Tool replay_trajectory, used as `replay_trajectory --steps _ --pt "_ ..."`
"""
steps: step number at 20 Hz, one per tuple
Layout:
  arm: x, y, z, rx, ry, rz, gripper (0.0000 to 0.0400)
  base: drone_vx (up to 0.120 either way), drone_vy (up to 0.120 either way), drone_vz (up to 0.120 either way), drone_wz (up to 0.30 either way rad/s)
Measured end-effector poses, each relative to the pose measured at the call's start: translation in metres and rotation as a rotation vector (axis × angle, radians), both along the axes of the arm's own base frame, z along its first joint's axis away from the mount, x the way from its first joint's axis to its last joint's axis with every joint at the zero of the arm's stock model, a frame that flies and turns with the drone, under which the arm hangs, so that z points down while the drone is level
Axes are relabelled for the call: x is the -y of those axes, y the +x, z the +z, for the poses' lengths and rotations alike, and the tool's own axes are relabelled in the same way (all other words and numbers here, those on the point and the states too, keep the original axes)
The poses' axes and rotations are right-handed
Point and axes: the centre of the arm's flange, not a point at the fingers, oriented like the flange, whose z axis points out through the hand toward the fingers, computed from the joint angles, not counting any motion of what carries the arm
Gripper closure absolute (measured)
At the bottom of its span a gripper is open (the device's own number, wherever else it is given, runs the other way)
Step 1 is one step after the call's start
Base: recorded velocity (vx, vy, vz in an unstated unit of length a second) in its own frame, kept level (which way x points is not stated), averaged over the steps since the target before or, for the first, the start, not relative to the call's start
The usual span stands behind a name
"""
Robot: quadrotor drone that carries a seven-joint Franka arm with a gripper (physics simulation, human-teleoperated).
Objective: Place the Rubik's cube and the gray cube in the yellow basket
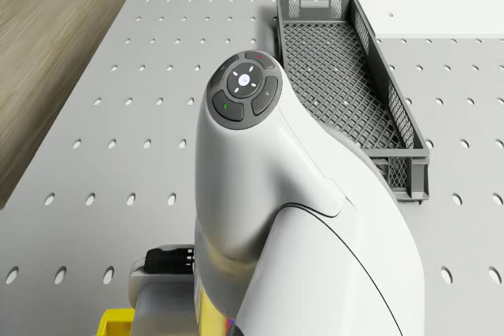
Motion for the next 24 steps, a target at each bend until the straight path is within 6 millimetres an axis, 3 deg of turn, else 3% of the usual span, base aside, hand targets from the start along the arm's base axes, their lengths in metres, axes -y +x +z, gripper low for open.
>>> replay_trajectory --steps 10,24 --pt "0.0000 0.0000 0.0000 0.000 0.000 0.000 0.0149 0.000 0.116 -0.012 0.000" --pt "0.0000 0.0000 0.0000 0.000 0.000 0.000 0.0149 0.000 0.000 -0.120 0.000"
